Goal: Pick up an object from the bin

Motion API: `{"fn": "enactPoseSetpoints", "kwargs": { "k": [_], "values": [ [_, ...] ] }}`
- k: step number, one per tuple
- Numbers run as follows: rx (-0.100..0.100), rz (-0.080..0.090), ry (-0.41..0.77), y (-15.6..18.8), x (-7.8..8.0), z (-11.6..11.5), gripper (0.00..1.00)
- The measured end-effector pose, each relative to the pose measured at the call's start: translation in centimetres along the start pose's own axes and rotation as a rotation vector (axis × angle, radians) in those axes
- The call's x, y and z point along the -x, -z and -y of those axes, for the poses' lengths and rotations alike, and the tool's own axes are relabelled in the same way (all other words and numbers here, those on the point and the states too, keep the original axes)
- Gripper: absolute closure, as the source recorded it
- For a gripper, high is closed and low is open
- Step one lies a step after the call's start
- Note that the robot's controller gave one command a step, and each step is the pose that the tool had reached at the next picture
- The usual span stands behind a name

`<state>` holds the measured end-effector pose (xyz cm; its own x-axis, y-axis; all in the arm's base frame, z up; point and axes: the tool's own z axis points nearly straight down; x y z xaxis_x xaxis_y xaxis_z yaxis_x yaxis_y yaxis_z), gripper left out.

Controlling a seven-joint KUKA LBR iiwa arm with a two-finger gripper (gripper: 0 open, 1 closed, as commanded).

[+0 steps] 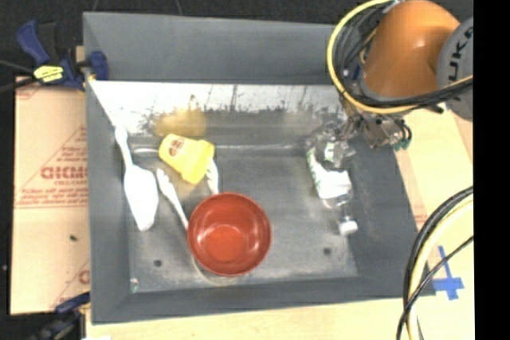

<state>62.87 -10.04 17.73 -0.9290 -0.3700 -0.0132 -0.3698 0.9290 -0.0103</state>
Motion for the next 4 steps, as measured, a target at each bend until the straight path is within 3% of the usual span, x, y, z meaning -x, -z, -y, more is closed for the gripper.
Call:
{"fn": "enactPoseSetpoints", "kwargs": {
  "k": [1,2,3,4],
  "values": [
    [-0.002,0.004,0.235,-1.4,0.8,3.7,1.00],
    [-0.001,0.004,0.429,-2.3,-1.1,1.2,1.00],
    [-0.002,0.013,0.164,-4.7,-1.5,4.6,1.00],
    [-0.008,0.014,0.455,-4.2,-1.3,5.4,1.00]
  ]
}}
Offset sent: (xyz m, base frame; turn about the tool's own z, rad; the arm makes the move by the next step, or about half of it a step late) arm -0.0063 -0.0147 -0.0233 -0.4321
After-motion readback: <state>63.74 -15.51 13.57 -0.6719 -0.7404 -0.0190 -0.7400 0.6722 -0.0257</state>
